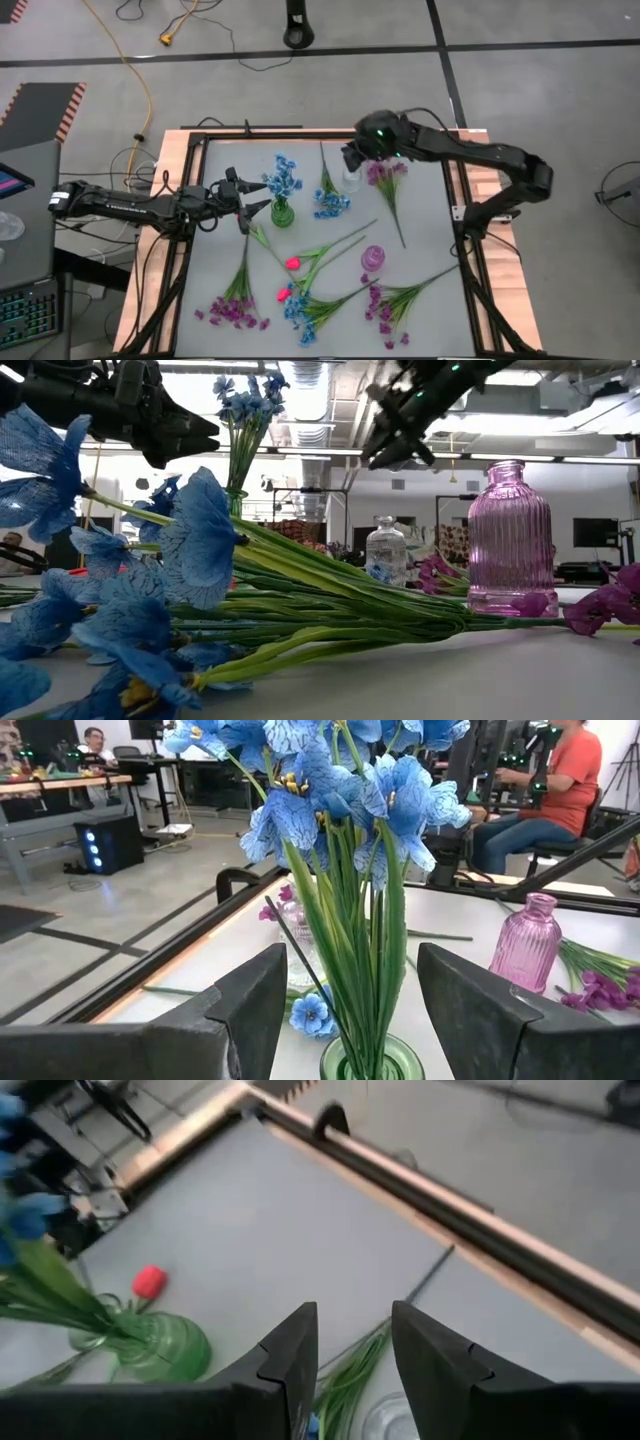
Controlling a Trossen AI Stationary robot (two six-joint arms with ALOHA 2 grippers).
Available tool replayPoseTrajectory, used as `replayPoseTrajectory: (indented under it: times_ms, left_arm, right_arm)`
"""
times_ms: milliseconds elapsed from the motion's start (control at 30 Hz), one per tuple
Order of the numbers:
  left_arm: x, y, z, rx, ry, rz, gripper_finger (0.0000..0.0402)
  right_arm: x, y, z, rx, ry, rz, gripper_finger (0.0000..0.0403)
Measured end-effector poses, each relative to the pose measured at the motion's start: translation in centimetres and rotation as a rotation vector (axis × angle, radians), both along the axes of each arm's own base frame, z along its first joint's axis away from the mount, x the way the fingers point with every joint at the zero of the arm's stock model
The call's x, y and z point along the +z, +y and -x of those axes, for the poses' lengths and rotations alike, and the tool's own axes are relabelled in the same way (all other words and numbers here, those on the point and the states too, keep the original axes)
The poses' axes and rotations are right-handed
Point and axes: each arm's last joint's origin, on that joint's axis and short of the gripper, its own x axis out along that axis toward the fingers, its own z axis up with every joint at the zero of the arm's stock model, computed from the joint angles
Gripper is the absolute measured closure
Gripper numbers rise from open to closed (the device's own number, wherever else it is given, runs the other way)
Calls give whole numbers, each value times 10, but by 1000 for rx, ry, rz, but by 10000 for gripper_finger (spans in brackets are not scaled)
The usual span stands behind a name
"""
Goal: Sort flowers into vase by color
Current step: Put the top blue flowers into the green flower vase
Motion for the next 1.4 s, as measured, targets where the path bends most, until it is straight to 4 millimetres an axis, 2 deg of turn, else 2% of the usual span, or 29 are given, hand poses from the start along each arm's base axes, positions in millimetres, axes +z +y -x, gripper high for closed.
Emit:
replayPoseTrajectory:
  times_ms: [233, 400, 667, 933, 1233, 1400]
  left_arm:
    - [0, 0, 0, 1, 0, 0, 189]
    - [0, 0, 0, 1, 0, 0, 189]
    - [0, 0, 0, 2, 0, 0, 189]
    - [0, 0, 0, 2, 1, 0, 189]
    - [-1, 0, 0, 2, 6, 0, 189]
    - [-1, 0, 0, 2, 6, 0, 189]
  right_arm:
    - [-13, -45, -30, 0, 105, -133, 246]
    - [-30, -65, -53, 11, 182, -212, 246]
    - [-63, -79, -83, 12, 320, -291, 246]
    - [-100, -90, -103, 15, 406, -352, 246]
    - [-130, -93, -112, 35, 468, -426, 246]
    - [-132, -91, -112, 39, 474, -427, 246]
